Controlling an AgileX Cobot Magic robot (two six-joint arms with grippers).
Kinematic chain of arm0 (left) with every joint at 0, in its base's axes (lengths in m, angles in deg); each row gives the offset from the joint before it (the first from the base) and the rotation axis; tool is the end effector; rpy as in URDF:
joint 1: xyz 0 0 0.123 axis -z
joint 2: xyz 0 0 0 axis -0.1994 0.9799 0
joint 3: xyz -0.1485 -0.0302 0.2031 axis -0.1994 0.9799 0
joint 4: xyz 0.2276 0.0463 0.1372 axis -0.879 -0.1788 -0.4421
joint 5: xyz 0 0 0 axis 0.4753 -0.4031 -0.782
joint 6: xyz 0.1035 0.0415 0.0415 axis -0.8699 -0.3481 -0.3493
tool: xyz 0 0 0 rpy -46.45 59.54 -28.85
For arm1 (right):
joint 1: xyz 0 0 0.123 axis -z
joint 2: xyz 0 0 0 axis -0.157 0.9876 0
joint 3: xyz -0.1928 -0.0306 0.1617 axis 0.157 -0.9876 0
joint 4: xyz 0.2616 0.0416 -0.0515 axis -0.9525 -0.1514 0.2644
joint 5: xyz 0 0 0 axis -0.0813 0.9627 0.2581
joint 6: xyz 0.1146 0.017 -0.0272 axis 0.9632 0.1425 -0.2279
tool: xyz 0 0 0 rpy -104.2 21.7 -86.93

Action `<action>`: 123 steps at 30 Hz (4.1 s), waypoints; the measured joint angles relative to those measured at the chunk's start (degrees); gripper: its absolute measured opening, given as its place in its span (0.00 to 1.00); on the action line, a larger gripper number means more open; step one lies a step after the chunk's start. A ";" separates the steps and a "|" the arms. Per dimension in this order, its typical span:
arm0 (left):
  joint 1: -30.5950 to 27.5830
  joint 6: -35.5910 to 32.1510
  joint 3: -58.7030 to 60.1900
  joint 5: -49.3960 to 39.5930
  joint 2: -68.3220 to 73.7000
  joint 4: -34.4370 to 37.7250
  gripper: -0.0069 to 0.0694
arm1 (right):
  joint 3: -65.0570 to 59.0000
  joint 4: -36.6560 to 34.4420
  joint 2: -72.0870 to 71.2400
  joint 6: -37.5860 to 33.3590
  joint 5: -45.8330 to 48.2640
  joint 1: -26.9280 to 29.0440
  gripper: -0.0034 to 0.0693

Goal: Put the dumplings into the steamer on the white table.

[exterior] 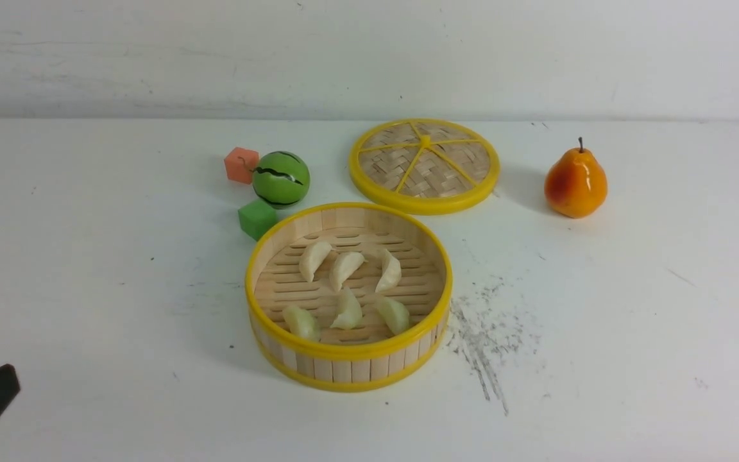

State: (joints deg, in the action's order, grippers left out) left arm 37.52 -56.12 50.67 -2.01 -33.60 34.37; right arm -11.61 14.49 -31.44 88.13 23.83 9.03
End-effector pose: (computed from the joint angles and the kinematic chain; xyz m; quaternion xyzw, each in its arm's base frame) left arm 0.1328 -0.0515 0.2658 0.1421 0.7089 -0.1069 0.6825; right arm 0.1295 0.0009 0.1655 0.0404 0.8033 0.0340 0.5932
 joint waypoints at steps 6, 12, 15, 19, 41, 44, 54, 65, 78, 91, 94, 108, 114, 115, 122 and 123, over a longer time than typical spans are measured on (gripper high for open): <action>-7.84 0.00 1.16 4.05 -7.14 4.25 0.39 | 0.00 -0.02 0.00 0.00 0.00 0.00 0.13; -20.06 -0.67 12.99 14.75 -11.52 13.94 0.32 | 0.00 -0.02 0.00 0.00 0.00 0.00 0.15; -22.67 -0.61 16.17 13.41 -11.52 16.89 0.23 | 0.00 -0.02 0.00 0.01 0.02 0.00 0.15; -23.08 -0.50 16.66 5.37 -11.52 20.09 0.07 | 0.00 -0.02 0.00 0.01 0.02 0.00 0.16; -23.08 -15.57 16.83 -9.56 -11.52 28.67 0.07 | 0.00 -0.06 0.00 0.01 0.02 0.00 0.20; -23.08 -15.57 16.83 -9.56 -11.52 28.67 0.07 | 0.00 -0.06 0.00 0.01 0.02 0.00 0.20; -23.08 -15.63 16.83 -9.56 -11.52 28.67 0.07 | 0.00 -0.06 0.00 0.01 0.02 0.00 0.20; -23.08 -15.70 16.83 -9.56 -11.52 28.67 0.07 | 0.00 -0.06 0.00 0.06 0.02 0.00 0.20; -23.08 -15.70 16.83 -9.56 -11.52 28.67 0.08 | 0.00 -0.06 0.00 0.06 0.02 0.00 0.20; -23.08 -15.70 16.83 -9.56 -11.52 28.67 0.09 | 0.00 -0.06 0.00 0.06 0.07 0.00 0.20; -23.08 -15.70 16.83 -9.56 -11.52 28.67 0.09 | 0.00 -0.06 0.00 0.06 0.07 0.00 0.20; -23.08 -15.72 16.83 -9.56 -11.52 28.67 0.10 | 0.00 -0.08 0.00 0.06 0.07 0.00 0.20; -23.08 -15.72 16.83 -9.56 -11.52 28.67 0.11 | 0.00 -0.08 0.00 0.12 0.07 0.00 0.20; -23.08 -15.72 16.83 -9.56 -11.52 28.67 0.11 | 0.00 -0.08 0.00 0.12 0.07 0.00 0.20; -23.08 -15.72 16.83 -9.56 -11.52 28.67 0.12 | 0.00 -0.08 0.00 0.12 0.07 0.00 0.20; -23.08 -15.72 16.83 -9.56 -11.52 28.67 0.12 | 0.00 -0.08 0.00 0.12 0.07 0.00 0.20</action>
State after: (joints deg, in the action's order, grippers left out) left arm 14.45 -71.84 67.51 -11.57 -45.12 63.04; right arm -11.61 14.41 -31.44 88.25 23.90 9.03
